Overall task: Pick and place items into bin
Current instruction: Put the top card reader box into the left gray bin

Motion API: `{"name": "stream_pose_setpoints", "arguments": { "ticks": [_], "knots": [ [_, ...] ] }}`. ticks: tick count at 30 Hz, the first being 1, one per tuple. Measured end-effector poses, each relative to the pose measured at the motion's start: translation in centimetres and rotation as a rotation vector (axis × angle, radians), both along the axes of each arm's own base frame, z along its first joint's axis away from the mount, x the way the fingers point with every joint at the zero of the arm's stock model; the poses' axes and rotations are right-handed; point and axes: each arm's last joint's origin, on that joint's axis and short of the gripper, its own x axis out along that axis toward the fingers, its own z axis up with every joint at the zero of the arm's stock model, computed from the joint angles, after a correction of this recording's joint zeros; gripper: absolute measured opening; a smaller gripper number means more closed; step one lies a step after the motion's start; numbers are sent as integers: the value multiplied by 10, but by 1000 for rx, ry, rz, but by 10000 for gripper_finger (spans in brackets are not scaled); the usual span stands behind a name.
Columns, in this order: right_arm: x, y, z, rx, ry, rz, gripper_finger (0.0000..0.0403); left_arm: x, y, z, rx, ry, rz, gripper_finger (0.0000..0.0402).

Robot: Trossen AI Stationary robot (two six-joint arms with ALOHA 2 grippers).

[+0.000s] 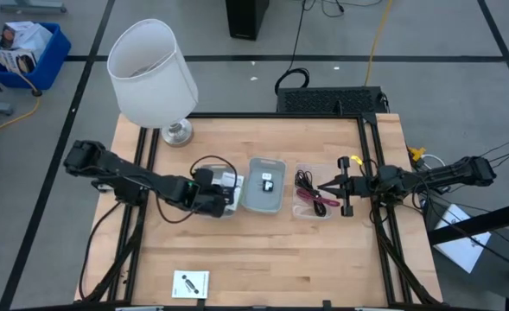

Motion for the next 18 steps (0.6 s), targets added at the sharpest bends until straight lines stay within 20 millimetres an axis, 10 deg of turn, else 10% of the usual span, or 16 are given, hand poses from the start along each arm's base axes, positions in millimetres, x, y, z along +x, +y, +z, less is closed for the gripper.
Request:
{"name": "stream_pose_setpoints", "arguments": {
  "ticks": [18],
  "knots": [
    [0,0,1,-2,-15,0,0,-17,9,6,-24,258,97,4]
  ]
}}
